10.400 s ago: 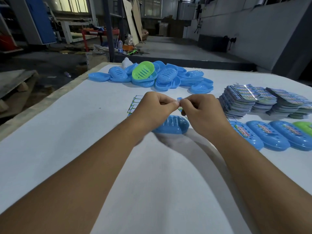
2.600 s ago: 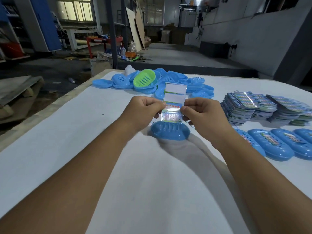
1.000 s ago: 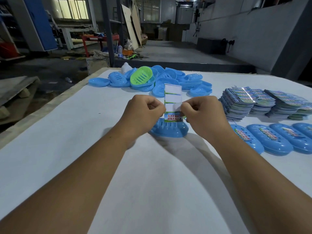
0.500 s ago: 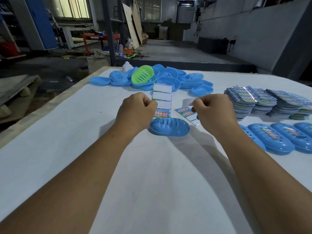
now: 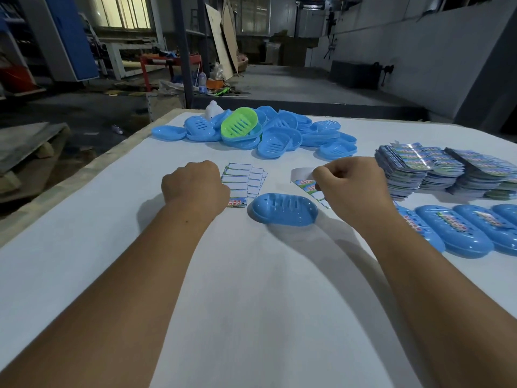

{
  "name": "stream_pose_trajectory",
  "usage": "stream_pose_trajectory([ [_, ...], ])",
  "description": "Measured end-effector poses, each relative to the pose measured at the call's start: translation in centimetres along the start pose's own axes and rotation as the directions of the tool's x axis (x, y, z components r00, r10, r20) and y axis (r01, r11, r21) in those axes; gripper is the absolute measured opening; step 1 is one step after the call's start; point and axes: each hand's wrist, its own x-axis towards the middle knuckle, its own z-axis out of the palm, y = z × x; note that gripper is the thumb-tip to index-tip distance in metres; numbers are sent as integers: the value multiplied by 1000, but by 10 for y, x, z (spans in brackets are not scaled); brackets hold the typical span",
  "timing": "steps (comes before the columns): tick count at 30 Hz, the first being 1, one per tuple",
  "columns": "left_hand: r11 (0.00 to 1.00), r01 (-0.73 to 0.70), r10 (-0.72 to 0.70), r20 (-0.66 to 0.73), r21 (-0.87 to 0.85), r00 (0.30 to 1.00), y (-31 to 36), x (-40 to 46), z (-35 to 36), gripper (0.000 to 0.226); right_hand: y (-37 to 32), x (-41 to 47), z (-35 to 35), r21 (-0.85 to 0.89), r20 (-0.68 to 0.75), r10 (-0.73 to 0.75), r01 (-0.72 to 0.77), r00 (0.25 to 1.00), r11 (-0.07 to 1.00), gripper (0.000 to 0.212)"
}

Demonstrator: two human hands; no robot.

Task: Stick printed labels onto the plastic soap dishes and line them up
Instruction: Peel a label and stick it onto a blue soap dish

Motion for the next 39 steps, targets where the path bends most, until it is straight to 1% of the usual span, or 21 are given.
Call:
stream_pose_trajectory([
  [1, 993, -7, 3, -31, -118, 1000, 2, 0, 0, 20, 0, 0, 0, 2, -1, -2, 2, 1000, 1000, 26],
  [2, 954, -19, 6, -46, -298, 999, 6, -2, 0, 18, 0, 0, 1, 3, -1, -5, 5, 1000, 1000, 26],
  [3, 860, -41, 21, -45, -509, 999, 11, -5, -1, 16, -1, -1, 1, 0, -1, -15, 15, 1000, 1000, 25],
  [4, 726, -71, 60, -40, -683, 997, 18, -9, -2, 15, -1, -2, 2, -6, 1, -30, 30, 1000, 1000, 25],
  [5, 601, -102, 117, -39, -793, 992, 26, -14, -3, 17, -1, -3, 3, -11, 5, -49, 49, 999, 999, 26],
  [6, 503, -118, 172, -35, -856, 985, 33, -19, -5, 19, -2, -4, 4, -13, 8, -68, 68, 998, 998, 26],
  [7, 433, -117, 215, -23, -894, 976, 38, -23, -6, 19, -2, -5, 4, -13, 10, -84, 84, 996, 996, 25],
  [8, 392, -105, 246, -6, -914, 969, 42, -27, -7, 18, -3, -6, 5, -14, 10, -100, 100, 995, 995, 24],
  [9, 372, -90, 267, 14, -924, 964, 45, -29, -7, 17, -4, -7, 5, -12, 10, -116, 116, 993, 993, 23],
  [12, 343, -53, 303, 57, -938, 951, 47, -32, -4, 15, -5, -8, 7, 25, 33, -153, 152, 988, 988, 22],
  [17, 348, -38, 306, 74, -937, 949, 48, -32, -5, 12, -6, -11, 7, 64, 66, -205, 201, 977, 978, 19],
  [21, 362, -22, 260, 78, -932, 962, 46, -30, -5, 12, -3, -9, 7, 76, 107, -290, 283, 951, 956, 24],
  [23, 351, -18, 231, 67, -936, 971, 45, -27, -5, 16, -4, -10, 8, 78, 121, -314, 306, 942, 949, 26],
  [26, 306, -10, 192, 51, -952, 980, 45, -24, -4, 17, -3, -8, 9, 47, 88, -270, 266, 959, 963, 23],
  [29, 295, -1, 192, 58, -955, 980, 46, -22, -3, 17, 0, -3, 7, -7, 55, -163, 163, 985, 987, 25],
  [32, 285, 5, 207, 67, -959, 976, 47, -22, -2, 17, 0, -2, 4, 35, 48, -106, 104, 993, 994, 28],
  [39, 225, 95, 193, 140, -970, 971, 45, -20, -3, 21, 1, 1, 5, 133, 98, -25, 11, 995, 991, 28],
])
